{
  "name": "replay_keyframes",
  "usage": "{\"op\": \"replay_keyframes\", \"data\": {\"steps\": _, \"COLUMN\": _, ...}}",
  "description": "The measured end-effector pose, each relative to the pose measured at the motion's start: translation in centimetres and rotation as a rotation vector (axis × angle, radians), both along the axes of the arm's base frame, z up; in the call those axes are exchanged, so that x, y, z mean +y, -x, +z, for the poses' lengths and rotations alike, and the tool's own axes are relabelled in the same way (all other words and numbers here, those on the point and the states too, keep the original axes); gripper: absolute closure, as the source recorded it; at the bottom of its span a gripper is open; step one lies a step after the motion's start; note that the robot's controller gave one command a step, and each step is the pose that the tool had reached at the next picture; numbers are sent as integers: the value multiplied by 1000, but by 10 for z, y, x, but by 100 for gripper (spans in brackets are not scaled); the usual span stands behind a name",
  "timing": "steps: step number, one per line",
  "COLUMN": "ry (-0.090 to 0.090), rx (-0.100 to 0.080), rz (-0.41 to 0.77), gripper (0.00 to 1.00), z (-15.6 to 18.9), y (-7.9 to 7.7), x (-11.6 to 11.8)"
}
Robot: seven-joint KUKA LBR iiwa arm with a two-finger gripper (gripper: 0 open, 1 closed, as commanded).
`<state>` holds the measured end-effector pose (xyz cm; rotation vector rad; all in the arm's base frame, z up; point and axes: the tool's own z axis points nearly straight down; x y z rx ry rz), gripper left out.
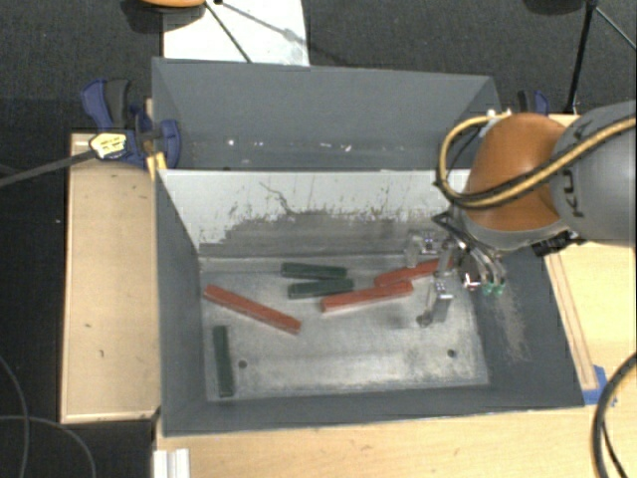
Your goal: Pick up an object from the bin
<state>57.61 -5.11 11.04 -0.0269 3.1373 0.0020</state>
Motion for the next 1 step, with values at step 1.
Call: {"op": "replay_keyframes", "data": {"steps": 1, "ry": 1, "rx": 1, "rz": 3, "gripper": 0, "z": -27, "y": -8, "x": 3}}
